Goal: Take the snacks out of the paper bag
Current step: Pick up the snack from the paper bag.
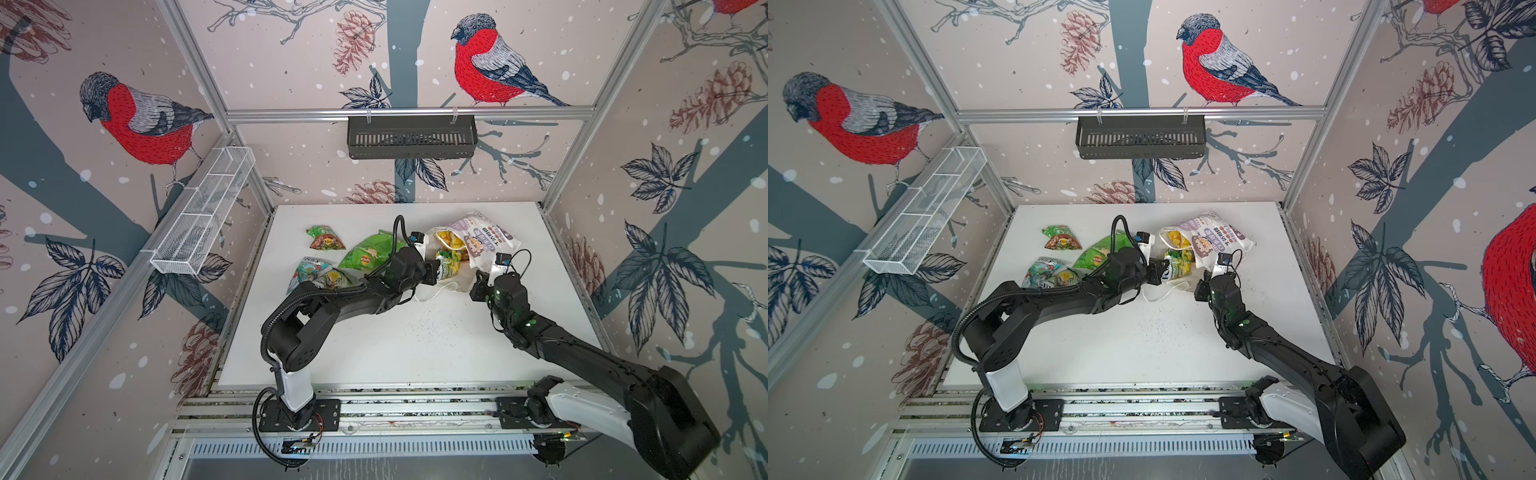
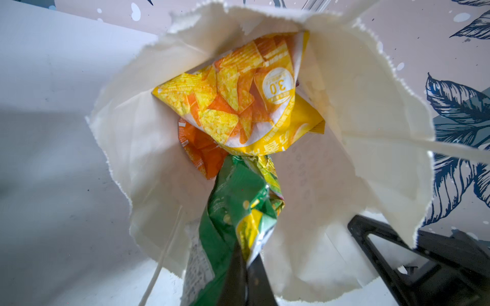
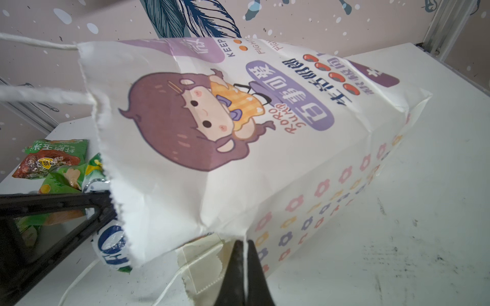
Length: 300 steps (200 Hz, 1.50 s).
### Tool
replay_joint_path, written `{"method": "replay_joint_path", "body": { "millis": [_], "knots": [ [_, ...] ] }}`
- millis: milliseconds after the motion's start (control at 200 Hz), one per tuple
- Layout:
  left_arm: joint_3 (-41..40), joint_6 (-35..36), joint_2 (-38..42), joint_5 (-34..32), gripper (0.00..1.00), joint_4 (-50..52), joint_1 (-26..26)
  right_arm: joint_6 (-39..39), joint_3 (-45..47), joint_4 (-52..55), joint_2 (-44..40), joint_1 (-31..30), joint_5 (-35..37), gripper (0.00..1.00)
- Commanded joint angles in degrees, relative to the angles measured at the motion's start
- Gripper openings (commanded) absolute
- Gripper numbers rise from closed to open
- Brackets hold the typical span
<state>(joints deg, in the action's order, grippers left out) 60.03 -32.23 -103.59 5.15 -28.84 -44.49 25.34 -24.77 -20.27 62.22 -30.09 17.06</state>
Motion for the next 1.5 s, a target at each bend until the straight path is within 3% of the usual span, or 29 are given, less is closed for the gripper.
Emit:
{"method": "replay_joint_path", "body": {
  "millis": [0, 981, 1496],
  "knots": [
    [-0.46, 1.08, 1.27, -0.84, 0.0, -2.49, 0.02, 0.37, 0.21, -0.98, -0.32, -0.06, 1.12, 0.0],
    [-3.16, 4.89, 11.89, -0.66, 0.0, -0.43, 0.54, -1.26, -1.53, -0.3, -1.28, -0.1, 0.69, 0.0],
    [-7.18, 7.0, 21.42, -6.58, 0.0, 3.56, 1.07, -1.58, -1.68, -1.17, -2.94, -0.02, -0.18, 0.0]
  ]
}}
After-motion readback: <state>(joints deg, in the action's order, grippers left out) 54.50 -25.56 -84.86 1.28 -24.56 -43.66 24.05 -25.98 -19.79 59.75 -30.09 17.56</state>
